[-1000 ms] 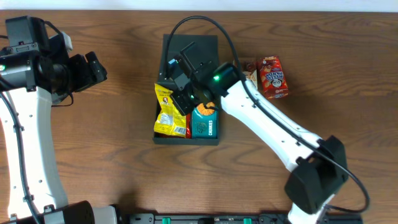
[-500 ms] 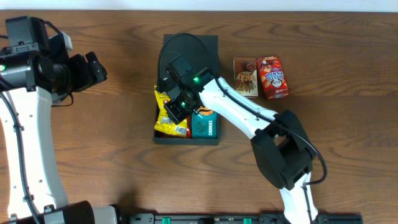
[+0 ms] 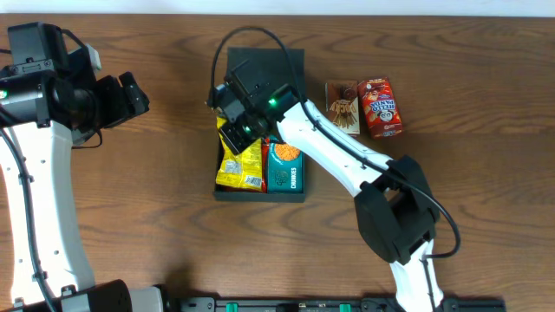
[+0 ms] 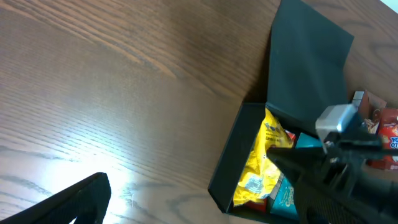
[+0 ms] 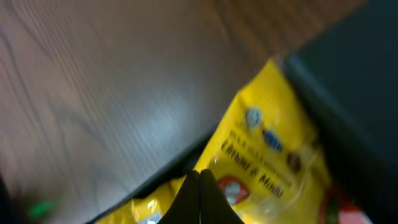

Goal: Pack container
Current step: 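Push the yellow bag down flat inside the box with the right gripper, then move the right gripper to the brown Pocky box, then grasp the Pocky box with the right gripper and lift it, then carry the Pocky box into the black box and lower it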

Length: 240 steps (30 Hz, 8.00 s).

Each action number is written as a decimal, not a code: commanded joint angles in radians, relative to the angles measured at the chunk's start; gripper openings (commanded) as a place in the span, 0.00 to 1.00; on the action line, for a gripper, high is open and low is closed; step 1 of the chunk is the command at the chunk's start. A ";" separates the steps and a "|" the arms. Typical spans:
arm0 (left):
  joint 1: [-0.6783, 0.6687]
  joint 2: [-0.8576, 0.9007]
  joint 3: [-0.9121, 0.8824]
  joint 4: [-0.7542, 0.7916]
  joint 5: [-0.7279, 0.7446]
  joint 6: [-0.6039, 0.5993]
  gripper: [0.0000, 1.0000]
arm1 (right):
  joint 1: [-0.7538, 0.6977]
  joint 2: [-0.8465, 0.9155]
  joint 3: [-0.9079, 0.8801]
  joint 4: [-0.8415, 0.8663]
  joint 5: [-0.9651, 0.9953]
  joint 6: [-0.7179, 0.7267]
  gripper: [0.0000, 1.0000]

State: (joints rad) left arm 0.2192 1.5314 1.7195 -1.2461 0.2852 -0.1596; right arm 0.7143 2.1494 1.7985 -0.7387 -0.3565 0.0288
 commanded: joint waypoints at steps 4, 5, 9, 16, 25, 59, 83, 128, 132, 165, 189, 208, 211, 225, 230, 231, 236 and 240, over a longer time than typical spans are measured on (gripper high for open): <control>0.003 0.006 -0.004 -0.006 -0.004 -0.001 0.95 | 0.001 0.031 0.004 0.011 0.093 -0.023 0.01; 0.003 0.006 -0.004 -0.007 -0.004 -0.001 0.95 | 0.002 0.045 0.004 0.005 0.102 -0.023 0.02; 0.003 0.006 -0.004 -0.008 -0.004 -0.001 0.95 | 0.002 0.101 0.004 0.003 0.101 -0.023 0.02; 0.003 0.006 -0.004 -0.011 -0.004 -0.001 0.95 | 0.005 0.111 0.012 -0.005 0.079 -0.023 0.02; 0.003 0.006 -0.004 -0.011 -0.004 -0.001 0.95 | -0.004 -0.023 0.073 -0.130 0.059 -0.039 0.01; 0.003 0.006 -0.004 -0.006 -0.004 -0.001 0.95 | 0.062 -0.072 -0.256 0.024 -0.018 -0.112 0.01; 0.003 0.006 -0.004 0.004 -0.004 0.003 0.95 | -0.587 -0.123 0.051 -0.242 0.121 -0.195 0.77; 0.003 0.006 -0.004 0.028 -0.004 -0.005 0.95 | -0.455 0.176 0.051 -0.223 0.281 -0.066 0.70; 0.003 0.006 -0.004 0.028 -0.004 -0.004 0.95 | -0.454 0.175 0.052 -0.223 0.281 -0.034 0.70; 0.003 0.006 -0.004 0.043 -0.008 0.018 0.96 | -0.377 0.163 0.548 -0.810 0.309 0.026 0.99; 0.003 0.006 -0.004 0.050 -0.008 0.026 0.95 | -0.415 0.163 0.028 -0.509 0.330 0.083 0.99; 0.003 0.006 -0.004 0.052 -0.007 0.025 0.95 | -0.418 0.164 0.001 -0.420 0.292 0.060 0.60; 0.003 0.006 -0.004 0.056 -0.007 0.025 0.95 | -0.423 0.164 0.072 -0.478 0.292 0.060 0.60; 0.003 0.006 -0.004 0.057 -0.007 0.025 0.95 | -0.359 0.164 0.543 -0.804 0.190 0.090 0.52; 0.003 0.006 -0.004 0.057 -0.009 0.026 0.95 | -0.239 0.164 0.537 -0.785 0.187 0.180 0.51; 0.003 0.006 -0.004 0.057 -0.016 0.026 0.95 | -0.215 0.164 0.537 -0.776 0.187 0.195 0.51; 0.003 0.006 -0.004 0.056 -0.060 0.026 0.95 | -0.109 0.164 0.530 -0.715 0.187 0.298 0.49; 0.003 0.006 -0.004 0.056 -0.060 0.026 0.95 | -0.056 0.164 0.514 -0.677 0.188 0.411 0.49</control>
State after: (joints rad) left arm 0.2192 1.5318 1.7191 -1.1885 0.2474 -0.1520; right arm 0.6422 2.3108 2.3211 -1.4281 -0.1654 0.3168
